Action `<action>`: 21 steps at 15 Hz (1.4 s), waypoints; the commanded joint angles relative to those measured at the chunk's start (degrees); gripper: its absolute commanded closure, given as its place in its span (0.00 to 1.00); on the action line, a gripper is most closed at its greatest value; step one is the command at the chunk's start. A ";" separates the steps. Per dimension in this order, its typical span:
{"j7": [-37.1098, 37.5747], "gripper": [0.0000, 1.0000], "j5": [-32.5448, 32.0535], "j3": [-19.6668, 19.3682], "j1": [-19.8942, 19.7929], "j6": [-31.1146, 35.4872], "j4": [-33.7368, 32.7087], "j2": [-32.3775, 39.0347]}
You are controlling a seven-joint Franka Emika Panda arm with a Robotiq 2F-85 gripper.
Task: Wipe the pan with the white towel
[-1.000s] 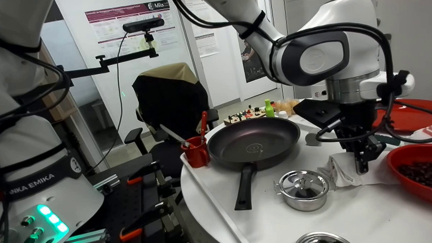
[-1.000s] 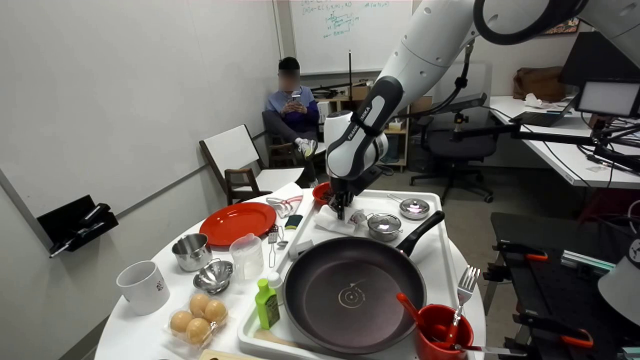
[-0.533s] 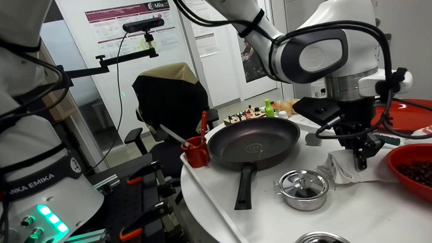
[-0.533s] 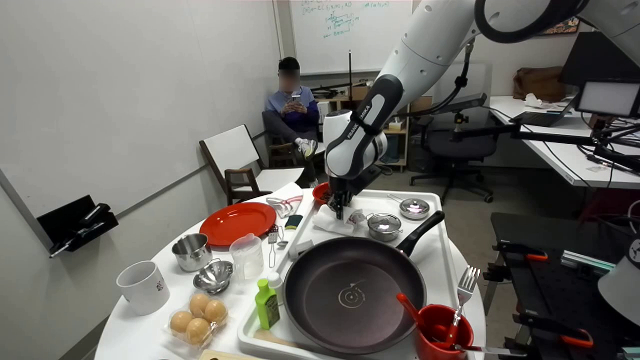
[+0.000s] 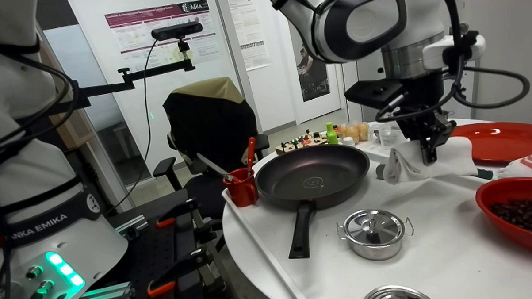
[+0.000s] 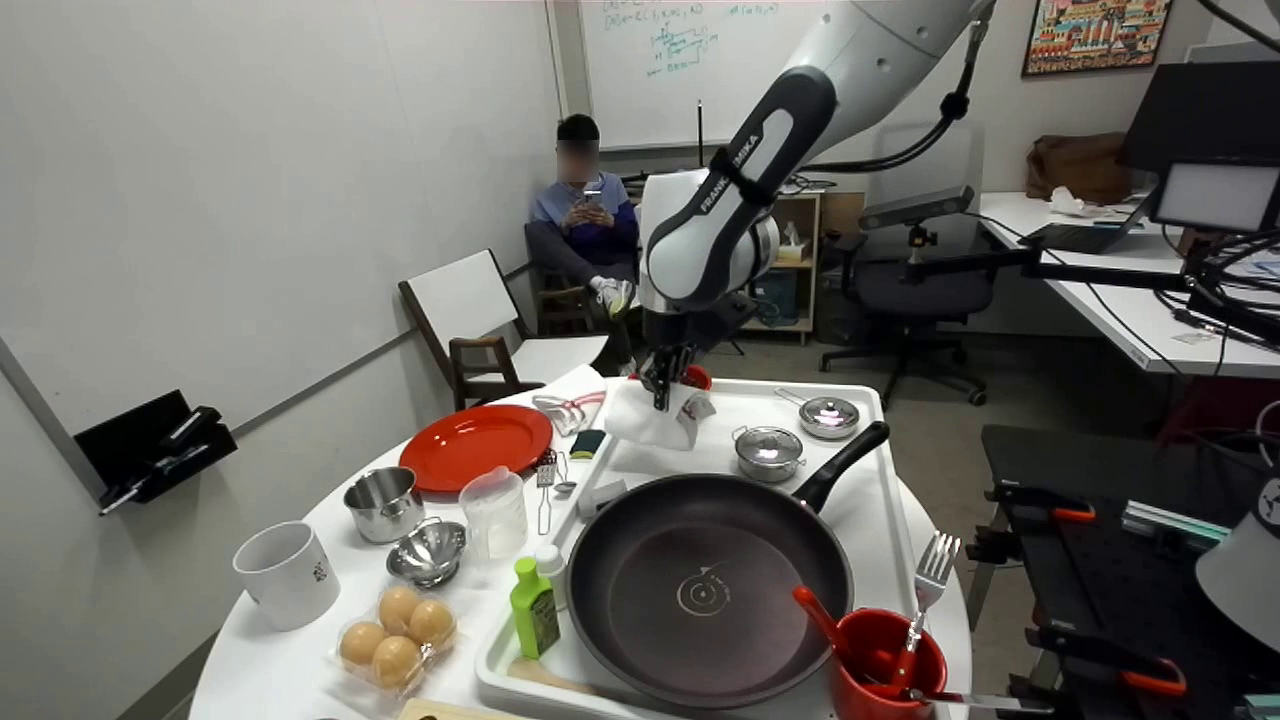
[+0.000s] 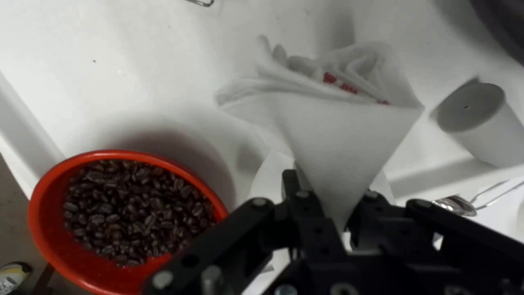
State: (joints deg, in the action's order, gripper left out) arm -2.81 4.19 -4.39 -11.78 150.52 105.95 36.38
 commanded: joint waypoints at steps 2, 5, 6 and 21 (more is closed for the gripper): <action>-6.49 0.92 1.45 3.37 -1.44 0.85 11.22 -11.98; -9.64 0.92 1.41 4.60 -0.71 0.93 16.73 -16.41; -10.76 0.92 1.39 5.10 -0.43 1.05 18.70 -17.71; -17.44 0.91 1.24 10.61 2.19 13.87 32.13 -16.68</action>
State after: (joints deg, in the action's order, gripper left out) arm -21.67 5.74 7.57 -10.79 160.95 138.64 17.04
